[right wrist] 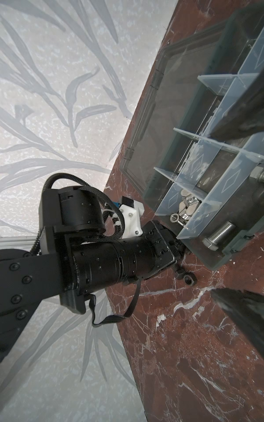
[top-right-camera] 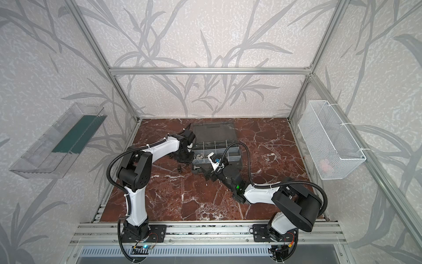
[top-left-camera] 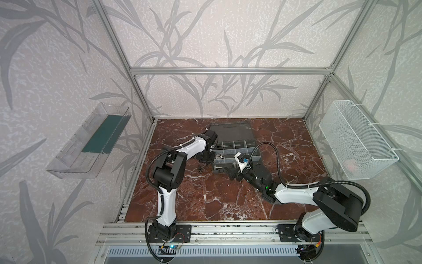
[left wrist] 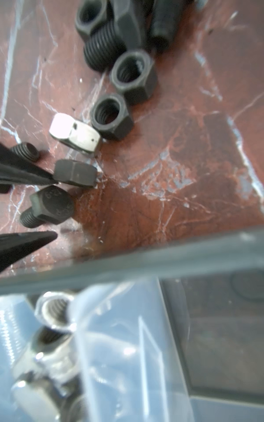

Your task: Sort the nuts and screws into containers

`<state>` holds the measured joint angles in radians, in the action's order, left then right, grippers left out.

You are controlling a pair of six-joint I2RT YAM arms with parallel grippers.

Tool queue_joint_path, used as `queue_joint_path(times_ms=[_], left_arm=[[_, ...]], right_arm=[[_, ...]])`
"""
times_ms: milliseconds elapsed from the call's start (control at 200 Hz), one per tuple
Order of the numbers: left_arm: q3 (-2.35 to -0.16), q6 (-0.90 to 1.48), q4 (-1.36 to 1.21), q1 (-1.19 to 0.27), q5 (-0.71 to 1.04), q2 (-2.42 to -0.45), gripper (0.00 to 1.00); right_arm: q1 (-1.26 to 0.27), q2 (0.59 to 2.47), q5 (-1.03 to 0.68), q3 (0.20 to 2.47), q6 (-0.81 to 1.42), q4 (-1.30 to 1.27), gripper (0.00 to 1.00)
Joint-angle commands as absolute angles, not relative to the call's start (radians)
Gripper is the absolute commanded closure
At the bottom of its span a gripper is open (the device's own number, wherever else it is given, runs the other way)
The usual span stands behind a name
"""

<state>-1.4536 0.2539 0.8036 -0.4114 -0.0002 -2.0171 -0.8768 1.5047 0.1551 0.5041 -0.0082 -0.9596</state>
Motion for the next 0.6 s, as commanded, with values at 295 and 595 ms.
queue_joint_path(times_ms=[295, 595], left_arm=[[-1.406, 0.36, 0.846, -0.417, 0.013, -1.967, 0.63], [-1.423, 0.378, 0.823, -0.418, 0.052, -2.016, 0.68]], right_arm=[[-0.872, 1.517, 0.145, 0.532, -0.003, -0.975, 0.01], [-0.872, 1.511, 0.147, 0.531, -0.005, -0.973, 0.01]])
